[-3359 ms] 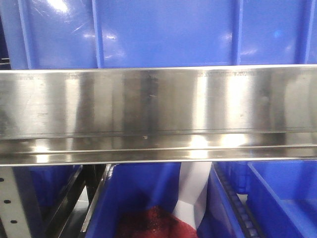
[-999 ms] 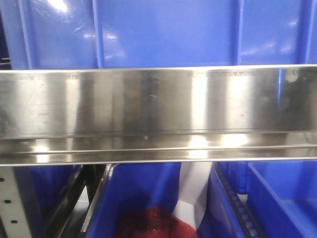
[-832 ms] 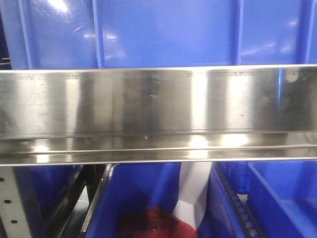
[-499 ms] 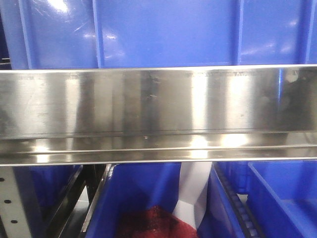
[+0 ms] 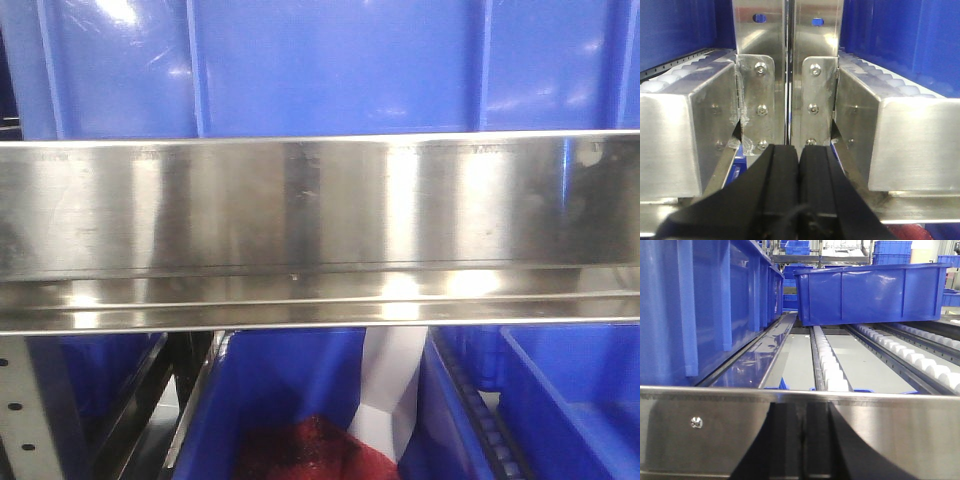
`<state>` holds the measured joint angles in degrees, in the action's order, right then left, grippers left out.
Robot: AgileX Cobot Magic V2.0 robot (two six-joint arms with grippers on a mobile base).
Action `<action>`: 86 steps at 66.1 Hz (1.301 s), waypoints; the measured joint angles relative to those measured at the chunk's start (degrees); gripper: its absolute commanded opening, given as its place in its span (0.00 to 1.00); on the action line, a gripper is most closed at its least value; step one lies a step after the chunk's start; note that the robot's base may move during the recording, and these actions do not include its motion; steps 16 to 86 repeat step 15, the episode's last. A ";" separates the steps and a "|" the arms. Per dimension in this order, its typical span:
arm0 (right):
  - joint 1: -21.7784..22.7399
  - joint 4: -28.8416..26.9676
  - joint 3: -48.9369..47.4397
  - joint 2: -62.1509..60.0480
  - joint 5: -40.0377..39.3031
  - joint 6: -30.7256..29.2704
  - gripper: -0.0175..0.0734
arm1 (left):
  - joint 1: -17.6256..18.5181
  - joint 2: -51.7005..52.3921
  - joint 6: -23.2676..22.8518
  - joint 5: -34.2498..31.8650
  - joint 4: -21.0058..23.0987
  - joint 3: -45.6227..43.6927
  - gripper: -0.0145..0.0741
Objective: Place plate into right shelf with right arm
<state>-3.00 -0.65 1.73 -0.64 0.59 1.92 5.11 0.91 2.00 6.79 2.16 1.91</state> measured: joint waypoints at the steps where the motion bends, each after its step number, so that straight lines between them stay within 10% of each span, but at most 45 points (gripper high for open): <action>1: 0.00 0.00 0.00 0.00 0.00 0.00 0.25 | 0.00 0.00 0.00 0.00 0.00 0.00 0.11; 86: 0.00 0.00 0.00 0.00 0.00 0.00 0.25 | 0.00 0.00 0.00 0.00 0.00 0.00 0.11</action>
